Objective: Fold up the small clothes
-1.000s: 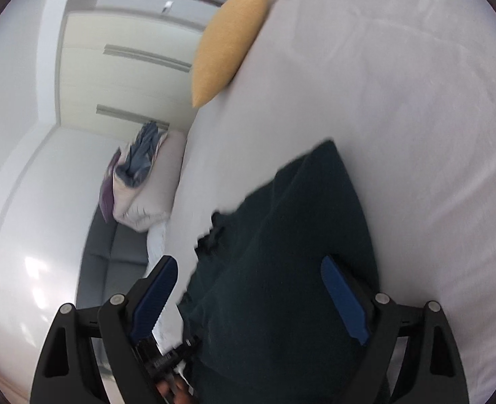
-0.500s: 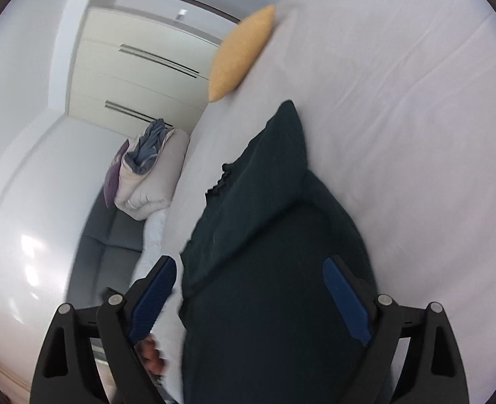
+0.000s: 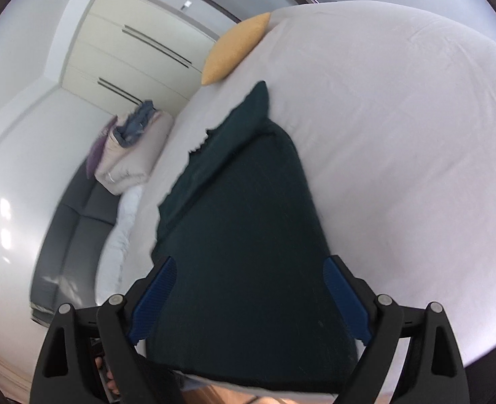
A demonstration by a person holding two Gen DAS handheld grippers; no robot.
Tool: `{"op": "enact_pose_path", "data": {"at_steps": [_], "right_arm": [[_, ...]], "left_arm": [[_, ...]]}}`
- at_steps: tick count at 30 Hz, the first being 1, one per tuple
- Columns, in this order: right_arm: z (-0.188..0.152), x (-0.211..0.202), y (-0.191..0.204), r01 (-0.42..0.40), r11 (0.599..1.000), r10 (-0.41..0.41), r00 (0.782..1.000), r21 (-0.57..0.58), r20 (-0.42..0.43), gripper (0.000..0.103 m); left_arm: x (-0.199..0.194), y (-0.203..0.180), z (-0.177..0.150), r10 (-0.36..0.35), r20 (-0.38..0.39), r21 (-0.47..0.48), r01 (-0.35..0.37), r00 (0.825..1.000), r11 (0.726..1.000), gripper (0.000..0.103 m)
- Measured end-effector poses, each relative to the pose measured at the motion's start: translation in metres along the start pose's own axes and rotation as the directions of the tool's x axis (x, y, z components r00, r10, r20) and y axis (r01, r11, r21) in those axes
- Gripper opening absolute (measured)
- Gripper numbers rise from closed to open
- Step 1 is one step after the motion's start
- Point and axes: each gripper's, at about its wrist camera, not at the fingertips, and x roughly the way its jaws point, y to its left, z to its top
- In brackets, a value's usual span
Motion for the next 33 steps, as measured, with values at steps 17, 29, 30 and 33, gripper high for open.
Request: {"op": "enact_pose_path", "data": {"at_steps": [17,29,30,33], "right_arm": [[-0.018,0.001,-0.012,0.027,1.000,-0.025,0.996,0.016,-0.087,0.092],[-0.018,0.000,-0.002,0.012,1.000,-0.013,0.995,-0.007,-0.097,0.093],[-0.018,0.000,-0.001,0.010,1.000,-0.011,0.995,-0.011,-0.104,0.093],[-0.015,-0.001,0.003,0.015,0.999,-0.020,0.990,-0.032,-0.140,0.093]], "left_arm": [[0.007,0.023,-0.023,-0.075,-0.049,-0.084,0.070,0.996,0.994,0.008],[-0.003,0.023,-0.020,-0.156,-0.030,-0.074,0.153,0.987,0.985,0.094],[-0.003,0.024,-0.019,-0.155,-0.036,-0.075,0.152,0.987,0.986,0.094],[-0.005,0.023,-0.015,-0.126,-0.055,-0.055,0.123,0.990,0.991,0.092]]}}
